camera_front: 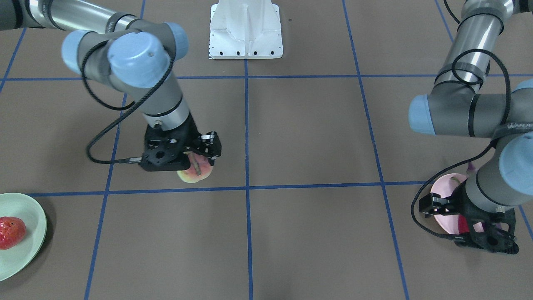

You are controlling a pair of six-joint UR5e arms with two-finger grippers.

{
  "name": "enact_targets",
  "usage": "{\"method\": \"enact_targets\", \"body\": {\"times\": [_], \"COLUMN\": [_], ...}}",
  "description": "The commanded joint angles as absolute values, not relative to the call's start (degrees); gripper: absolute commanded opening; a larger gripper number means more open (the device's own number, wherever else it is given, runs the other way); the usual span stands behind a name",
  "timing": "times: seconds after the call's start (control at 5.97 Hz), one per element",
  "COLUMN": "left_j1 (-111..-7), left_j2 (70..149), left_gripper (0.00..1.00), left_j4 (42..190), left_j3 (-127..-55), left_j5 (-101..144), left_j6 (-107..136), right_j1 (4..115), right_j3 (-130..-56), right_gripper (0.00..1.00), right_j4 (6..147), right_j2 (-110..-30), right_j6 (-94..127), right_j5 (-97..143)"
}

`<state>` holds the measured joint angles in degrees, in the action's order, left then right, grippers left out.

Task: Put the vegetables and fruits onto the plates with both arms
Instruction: 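Lower chili onto pink plate with left gripper while right gripper carries peach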

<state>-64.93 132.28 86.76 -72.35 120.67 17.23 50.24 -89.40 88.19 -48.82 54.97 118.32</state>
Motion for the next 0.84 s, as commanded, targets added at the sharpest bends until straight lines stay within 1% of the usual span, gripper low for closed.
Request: {"method": "enact_targets", "body": {"times": [0.0, 0.33, 0.5, 0.67], "left_j1": [-64.95, -64.86, -64.86, -65.04], "left_j2": [130.09, 128.68, 128.76, 128.59], "left_gripper": [1.00, 1.00, 1.00, 1.00], "left_j4": [86.48, 87.10, 87.01, 87.10], "left_j3": [-75.93, -77.69, -77.70, -78.83], "left_j5": [121.46, 121.47, 121.20, 121.11], "left_j6": [17.05, 17.31, 17.31, 17.23], "right_j1": [62.52, 71.76, 75.90, 78.90], "right_j3": [-88.95, -88.16, -84.85, -78.72], "right_gripper": [0.00, 0.00, 0.00, 0.00], "right_j4": [88.50, 97.94, 100.00, 99.50], "right_j2": [-54.20, -55.28, -55.28, -55.28], "right_j6": [38.75, 20.13, 10.38, 1.93], "right_j5": [124.51, 128.13, 129.28, 130.94]}}
